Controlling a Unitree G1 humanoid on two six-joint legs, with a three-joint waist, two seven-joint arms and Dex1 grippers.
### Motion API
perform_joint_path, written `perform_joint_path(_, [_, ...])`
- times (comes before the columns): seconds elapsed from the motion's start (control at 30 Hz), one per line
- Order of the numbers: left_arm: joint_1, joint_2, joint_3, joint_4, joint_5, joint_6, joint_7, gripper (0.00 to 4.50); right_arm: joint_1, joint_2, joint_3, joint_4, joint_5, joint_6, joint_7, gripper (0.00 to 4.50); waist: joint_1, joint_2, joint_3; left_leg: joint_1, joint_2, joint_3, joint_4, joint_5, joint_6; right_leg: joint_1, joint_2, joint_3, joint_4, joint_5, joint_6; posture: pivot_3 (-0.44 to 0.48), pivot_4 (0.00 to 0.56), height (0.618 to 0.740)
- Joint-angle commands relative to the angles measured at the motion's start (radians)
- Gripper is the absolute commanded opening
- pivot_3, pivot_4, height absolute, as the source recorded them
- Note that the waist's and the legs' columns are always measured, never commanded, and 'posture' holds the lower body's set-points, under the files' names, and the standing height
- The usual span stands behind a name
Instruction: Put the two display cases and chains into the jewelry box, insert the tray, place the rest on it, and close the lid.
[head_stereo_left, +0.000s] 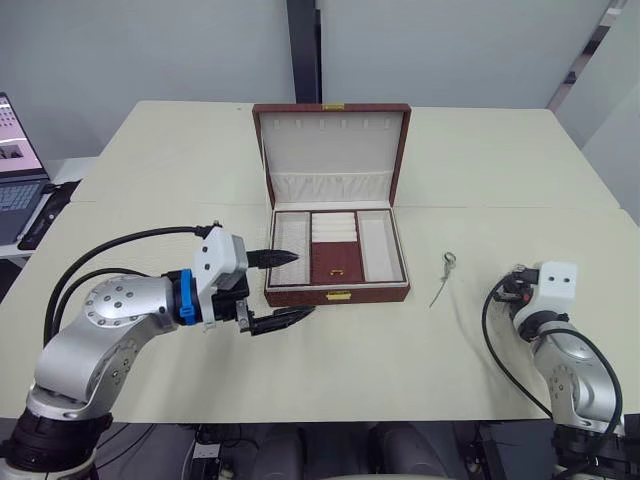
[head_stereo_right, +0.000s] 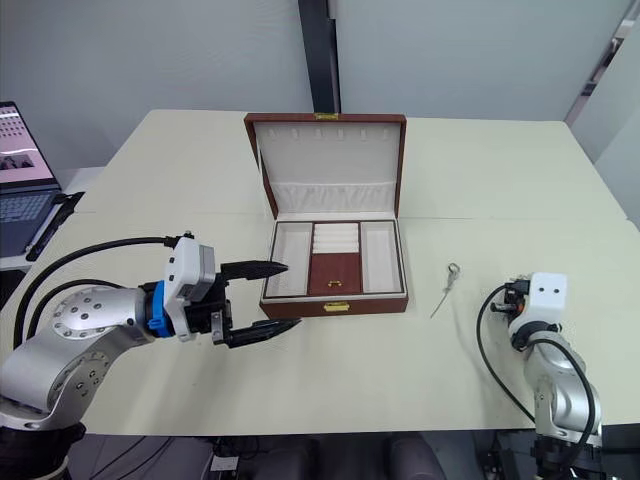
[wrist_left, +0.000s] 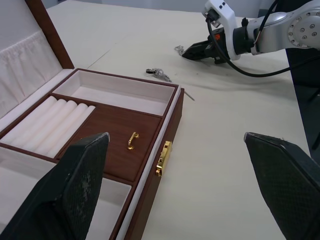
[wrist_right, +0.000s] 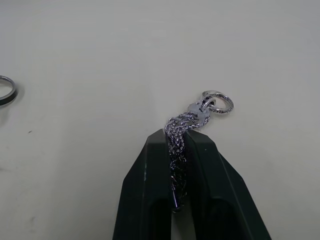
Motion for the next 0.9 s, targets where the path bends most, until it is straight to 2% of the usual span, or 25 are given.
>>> perform_joint_path(0.03, [-0.026,-0.002,0.004,-0.034,-0.019,0.01,0.011,4.5,0.026,0.012,0.0,0.062,0.004,0.049,-0.007,0.12,0.0,0.0,0.0,0.0,0.0,0.0,0.0,0.0,0.0,0.0,0.0,0.0,0.0,0.0,0.0,0.0,0.15,0.74])
perform_joint_path(0.43, [-0.005,-0.012,0.007,-0.04,-0.015,0.004,0.005,4.5,0.024,0.003,-0.032,0.01,0.046,-0.077,0.036,0.03,0.0,0.001,0.001,0.0,0.0,0.0,0.0,0.0,0.0,0.0,0.0,0.0,0.0,0.0,0.0,0.0,0.15,0.74])
perform_joint_path(0.67, [0.066,-0.023,0.051,-0.046,-0.015,-0.016,0.021,4.5,0.04,-0.032,-0.044,-0.061,0.111,-0.154,0.146,0.0,-0.001,0.006,0.003,0.0,0.0,0.001,0.0,0.0,0.0,-0.001,0.0,0.0,0.0,0.0,0.0,0.0,0.15,0.74])
perform_joint_path(0.9, [0.16,-0.029,0.106,-0.056,-0.016,-0.033,0.045,4.5,0.009,-0.114,-0.024,-0.148,0.196,-0.137,0.291,0.0,-0.001,0.011,0.005,0.0,0.0,0.001,0.0,0.0,0.0,-0.001,-0.001,0.001,0.0,0.0,0.0,0.0,0.15,0.74])
